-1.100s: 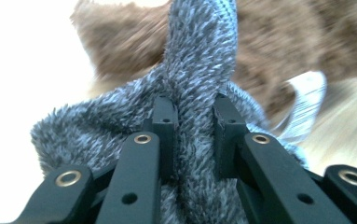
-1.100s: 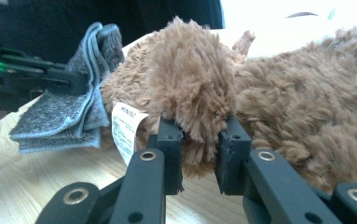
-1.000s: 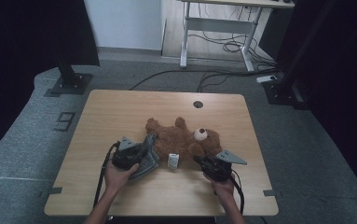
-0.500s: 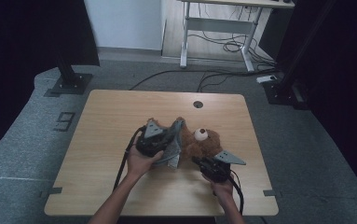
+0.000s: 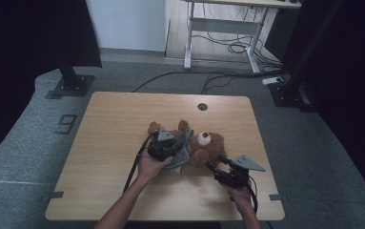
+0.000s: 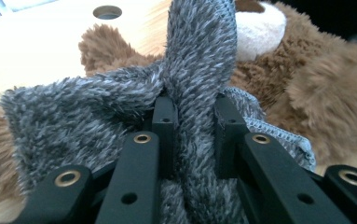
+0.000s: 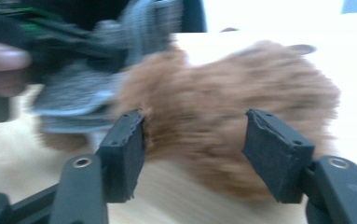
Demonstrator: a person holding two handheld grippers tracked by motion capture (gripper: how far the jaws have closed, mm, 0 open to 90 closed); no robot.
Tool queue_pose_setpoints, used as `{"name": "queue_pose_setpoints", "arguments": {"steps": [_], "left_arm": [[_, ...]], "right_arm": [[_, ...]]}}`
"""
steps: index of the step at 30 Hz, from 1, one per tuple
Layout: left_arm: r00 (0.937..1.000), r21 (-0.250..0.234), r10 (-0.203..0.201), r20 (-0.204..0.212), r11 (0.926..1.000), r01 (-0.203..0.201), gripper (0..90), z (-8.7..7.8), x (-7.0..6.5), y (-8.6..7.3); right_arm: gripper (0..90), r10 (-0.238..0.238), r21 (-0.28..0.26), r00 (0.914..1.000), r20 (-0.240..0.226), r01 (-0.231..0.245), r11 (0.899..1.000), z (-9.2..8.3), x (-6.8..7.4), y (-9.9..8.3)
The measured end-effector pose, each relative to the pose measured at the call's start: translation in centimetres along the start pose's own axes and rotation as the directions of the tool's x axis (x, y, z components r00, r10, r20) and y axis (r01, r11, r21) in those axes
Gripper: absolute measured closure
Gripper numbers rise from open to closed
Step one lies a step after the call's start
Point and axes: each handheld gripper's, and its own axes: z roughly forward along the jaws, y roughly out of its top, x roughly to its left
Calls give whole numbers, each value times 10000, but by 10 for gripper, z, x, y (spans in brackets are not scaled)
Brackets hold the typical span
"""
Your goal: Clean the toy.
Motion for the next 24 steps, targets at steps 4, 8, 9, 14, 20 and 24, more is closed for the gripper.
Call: {"name": "queue_pose_setpoints", "arguments": {"steps": [4, 8, 9, 14, 20, 24], "left_arm": [[9999, -74, -83, 101, 9999, 84, 744, -6, 2, -7], [9997, -122, -203, 145, 9997, 205, 744, -11, 5, -11], [9996, -116, -231, 187, 9997, 234, 744, -12, 5, -13], [9999, -55, -151, -28, 9999, 151, 744, -16, 5, -15], [9997, -49, -261, -11, 9996, 261, 740, -31, 7, -22], [9998, -209, -202, -12, 9996, 202, 736, -43, 6, -17]], "right_arm": [[305, 239, 7, 9980, 588, -240, 9997, -6, -15, 1], [270, 532, 484, 9980, 352, -549, 9973, 6, -22, -3], [292, 615, 796, 9981, -20, -611, 9950, 16, -20, -7], [460, 230, 1140, 9996, -165, -210, 9933, 30, -12, -10], [613, 100, 1218, 9968, -796, -3, 9926, 41, -10, -14], [621, 79, 1237, 9961, -880, 30, 9923, 42, -9, -14]]}}
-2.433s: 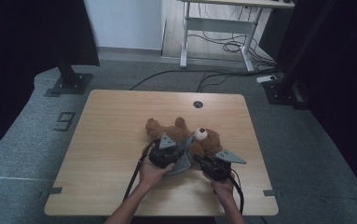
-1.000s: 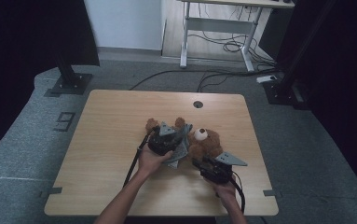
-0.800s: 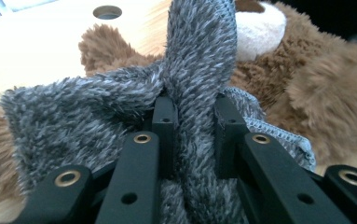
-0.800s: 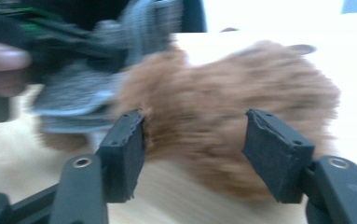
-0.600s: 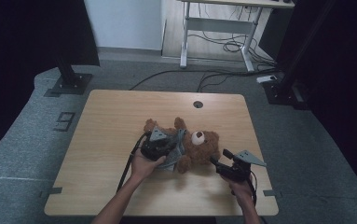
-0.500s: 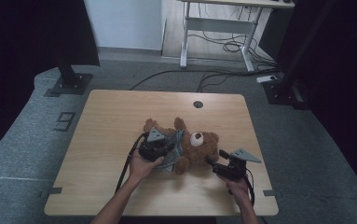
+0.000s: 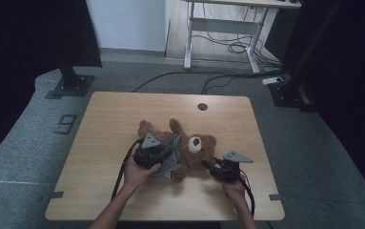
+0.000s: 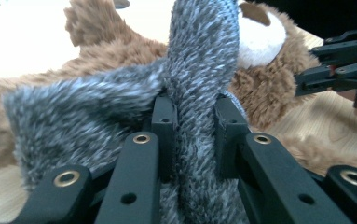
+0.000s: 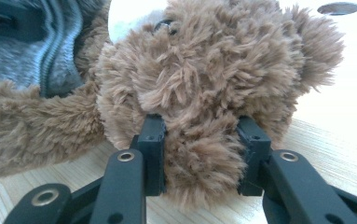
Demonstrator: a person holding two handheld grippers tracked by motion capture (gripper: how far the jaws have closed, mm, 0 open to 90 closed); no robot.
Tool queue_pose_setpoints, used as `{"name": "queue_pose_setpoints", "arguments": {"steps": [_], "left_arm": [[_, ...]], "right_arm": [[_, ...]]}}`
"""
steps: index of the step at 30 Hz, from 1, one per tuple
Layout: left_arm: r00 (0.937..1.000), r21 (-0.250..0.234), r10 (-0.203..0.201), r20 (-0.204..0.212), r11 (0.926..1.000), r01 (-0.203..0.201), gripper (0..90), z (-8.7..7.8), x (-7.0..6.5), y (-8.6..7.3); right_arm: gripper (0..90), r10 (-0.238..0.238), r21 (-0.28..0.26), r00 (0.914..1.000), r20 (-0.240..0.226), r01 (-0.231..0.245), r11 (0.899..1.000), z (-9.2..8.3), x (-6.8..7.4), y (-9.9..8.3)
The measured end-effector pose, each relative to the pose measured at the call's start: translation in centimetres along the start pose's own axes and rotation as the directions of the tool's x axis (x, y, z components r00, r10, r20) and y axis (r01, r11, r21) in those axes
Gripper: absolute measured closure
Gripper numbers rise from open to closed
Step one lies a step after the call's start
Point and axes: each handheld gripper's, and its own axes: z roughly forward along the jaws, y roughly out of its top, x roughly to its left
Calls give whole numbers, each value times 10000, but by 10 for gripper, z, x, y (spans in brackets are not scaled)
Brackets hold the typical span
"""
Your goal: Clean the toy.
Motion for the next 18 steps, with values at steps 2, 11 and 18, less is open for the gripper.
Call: {"name": "queue_pose_setpoints", "arguments": {"steps": [2, 11, 18], "left_arm": [[10000, -260, 84, -13, 9996, -85, 735, -5, -3, 9], [9918, -336, 928, 878, 9954, -902, 735, 24, -47, 53], [9842, 940, 1125, 1364, 9876, -1259, 735, 67, -68, 17]], "right_arm": [[623, 115, -11, 9999, 5, -115, 9999, -1, -1, 0], [631, 374, -157, 9993, 16, -374, 9992, -1, -4, 0], [666, 1196, -475, 9925, -240, -1206, 9916, -1, -10, 1]]}}
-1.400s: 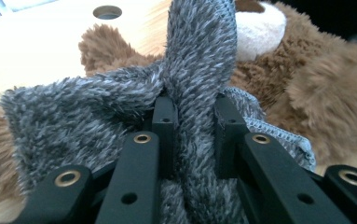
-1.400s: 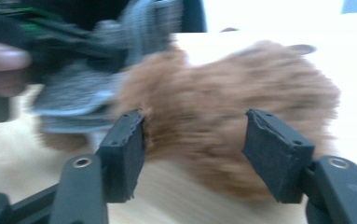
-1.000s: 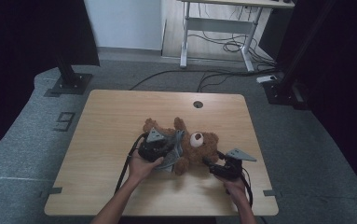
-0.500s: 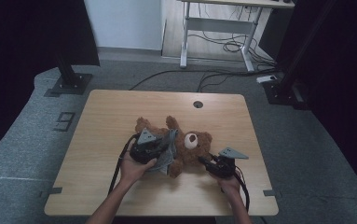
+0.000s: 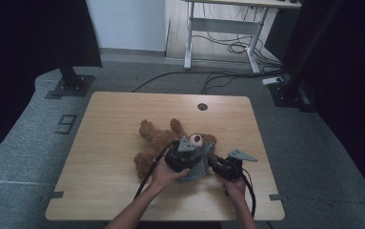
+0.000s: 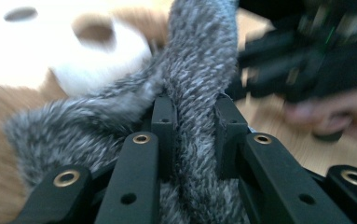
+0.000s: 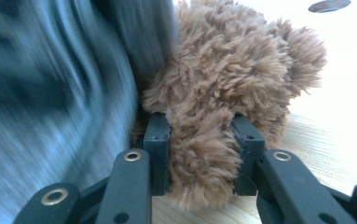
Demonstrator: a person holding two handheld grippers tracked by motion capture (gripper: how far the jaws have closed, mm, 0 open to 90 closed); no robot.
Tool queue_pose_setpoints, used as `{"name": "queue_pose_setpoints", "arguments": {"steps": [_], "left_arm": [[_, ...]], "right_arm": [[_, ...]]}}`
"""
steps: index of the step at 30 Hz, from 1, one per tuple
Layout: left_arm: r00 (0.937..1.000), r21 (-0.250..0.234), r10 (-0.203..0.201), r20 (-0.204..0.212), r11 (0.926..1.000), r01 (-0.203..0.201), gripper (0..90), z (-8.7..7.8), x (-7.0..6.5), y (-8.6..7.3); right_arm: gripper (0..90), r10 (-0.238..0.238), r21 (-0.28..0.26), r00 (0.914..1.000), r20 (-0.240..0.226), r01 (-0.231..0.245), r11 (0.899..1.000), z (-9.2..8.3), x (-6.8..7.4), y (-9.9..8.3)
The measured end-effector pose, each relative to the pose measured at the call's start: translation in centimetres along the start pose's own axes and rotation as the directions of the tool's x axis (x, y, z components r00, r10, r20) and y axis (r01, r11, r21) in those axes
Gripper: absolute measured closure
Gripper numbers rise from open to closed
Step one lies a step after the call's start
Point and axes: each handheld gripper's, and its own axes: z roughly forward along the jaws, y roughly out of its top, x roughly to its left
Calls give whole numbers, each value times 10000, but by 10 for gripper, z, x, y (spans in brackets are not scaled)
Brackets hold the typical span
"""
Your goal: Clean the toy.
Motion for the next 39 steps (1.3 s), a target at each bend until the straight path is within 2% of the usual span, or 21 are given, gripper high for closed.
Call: {"name": "queue_pose_setpoints", "arguments": {"steps": [3, 6, 13, 17, 20, 24, 28, 31, 33, 35, 39], "left_arm": [[9989, -90, -449, 165, 9989, 451, 737, 5, 4, -13], [9990, -69, -456, -1, 9989, 456, 738, 2, 5, -18], [9956, -27, -891, -304, 9960, 891, 741, -16, 17, -34], [9923, -387, -1196, -332, 9922, 1183, 743, -32, 26, -42], [9909, -658, -1309, -299, 9895, 1287, 743, -39, 27, -41], [9948, -1043, -968, -320, 9902, 930, 742, -42, 18, -22], [9974, -1334, -629, -344, 9894, 578, 743, -34, 8, 7], [9974, -1216, -604, -391, 9910, 553, 743, -21, 7, 19], [9968, -951, -698, -385, 9933, 659, 746, -9, 9, 20], [9960, -925, -839, -301, 9924, 808, 747, -2, 10, 14], [9979, -510, -619, -198, 9968, 608, 749, 4, 5, 0]], "right_arm": [[675, 82, 48, 10000, 48, -82, 10000, 0, -2, 0], [677, 32, 77, 10000, 22, -32, 10000, 0, -2, 0], [676, -237, 179, 9997, -92, 239, 9996, -1, -4, -1], [675, -305, 180, 9994, -165, 308, 9994, -2, -4, -1], [675, -347, 175, 9992, -214, 351, 9992, -2, -5, -2], [676, -354, 182, 9992, -210, 358, 9992, -2, -5, -2], [676, -364, 175, 9991, -206, 368, 9992, -2, -5, -2], [675, -361, 160, 9992, -198, 364, 9992, -2, -4, -2], [676, -344, 168, 9992, -186, 347, 9993, -2, -5, -2], [676, -285, 185, 9994, -171, 288, 9994, -2, -5, -2], [679, -189, 240, 9996, -218, 194, 9995, -2, -7, -3]]}}
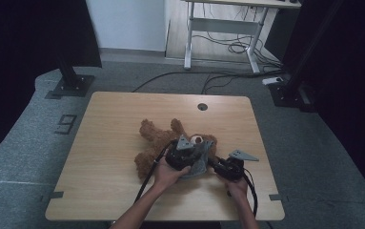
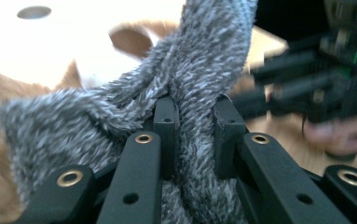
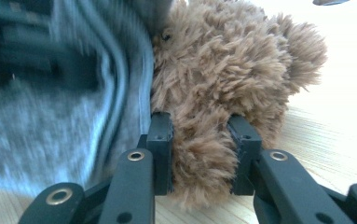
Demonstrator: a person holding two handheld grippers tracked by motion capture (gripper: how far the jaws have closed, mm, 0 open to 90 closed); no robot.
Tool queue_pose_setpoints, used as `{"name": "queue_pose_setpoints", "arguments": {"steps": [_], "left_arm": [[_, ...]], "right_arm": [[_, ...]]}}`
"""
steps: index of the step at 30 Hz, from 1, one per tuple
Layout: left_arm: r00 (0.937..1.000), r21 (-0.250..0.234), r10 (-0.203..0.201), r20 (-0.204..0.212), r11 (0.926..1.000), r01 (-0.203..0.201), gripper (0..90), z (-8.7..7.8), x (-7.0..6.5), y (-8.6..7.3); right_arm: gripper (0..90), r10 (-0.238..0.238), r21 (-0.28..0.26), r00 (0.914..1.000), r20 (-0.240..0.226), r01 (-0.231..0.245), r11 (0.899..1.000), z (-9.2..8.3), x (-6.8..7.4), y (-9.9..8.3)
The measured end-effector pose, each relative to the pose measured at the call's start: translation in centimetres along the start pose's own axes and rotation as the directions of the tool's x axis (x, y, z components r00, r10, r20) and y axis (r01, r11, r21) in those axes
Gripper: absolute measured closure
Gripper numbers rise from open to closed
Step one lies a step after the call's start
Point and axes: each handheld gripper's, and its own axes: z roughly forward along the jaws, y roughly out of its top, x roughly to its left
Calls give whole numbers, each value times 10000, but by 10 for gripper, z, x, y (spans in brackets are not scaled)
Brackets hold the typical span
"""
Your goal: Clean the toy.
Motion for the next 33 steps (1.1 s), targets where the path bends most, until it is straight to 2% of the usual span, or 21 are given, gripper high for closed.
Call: {"name": "queue_pose_setpoints", "arguments": {"steps": [2, 7, 11, 13, 16, 19, 20, 22, 23, 25, 27, 29, 33], "left_arm": [[9999, 113, -82, 99, 9999, 80, 750, 1, -1, -8], [9999, 496, 7, 118, 9988, -12, 751, 2, -3, -26], [9998, 591, -94, 189, 9982, 82, 750, -3, 0, -34], [9997, 352, -154, 191, 9993, 147, 751, -12, 0, -32], [9999, -274, -108, 20, 9996, 108, 751, -32, 3, -20], [9993, -804, -46, -373, 9968, 16, 751, -51, 12, 0], [9981, -895, -26, -618, 9960, -29, 750, -56, 18, 8], [9963, -857, -158, -841, 9963, 86, 750, -57, 30, 15], [9953, -759, -347, -908, 9967, 279, 750, -56, 38, 17], [9917, -500, -649, -1114, 9970, 597, 750, -52, 52, 15], [9899, -406, -883, -1109, 9956, 843, 750, -51, 62, 8], [9897, -569, -1093, -924, 9929, 1044, 750, -54, 66, 1], [9890, -659, -1068, -1028, 9928, 1004, 750, -65, 67, -6]], "right_arm": [[682, -28, 8, 10000, 19, 28, 10000, 0, 1, 0], [684, -148, 75, 9999, 60, 148, 9999, -1, 1, 0], [683, -312, 111, 9995, 18, 312, 9995, -1, 0, -1], [684, -463, 131, 9989, 0, 463, 9988, -2, 1, -1], [684, -481, 116, 9988, -23, 481, 9988, -2, 1, -1], [683, -543, 129, 9985, -12, 543, 9984, -2, 1, -2], [683, -566, 106, 9984, 9, 565, 9983, -2, 2, -2], [682, -595, 91, 9982, 23, 595, 9982, -3, 2, -3], [682, -590, 110, 9983, 33, 589, 9982, -3, 2, -4], [681, -604, 172, 9982, 64, 603, 9980, -3, 2, -4], [681, -606, 235, 9981, 84, 603, 9979, -3, 2, -5], [682, -601, 341, 9982, 60, 598, 9976, -3, 2, -5], [683, -595, 687, 9982, 59, 589, 9959, -4, 3, -7]]}}
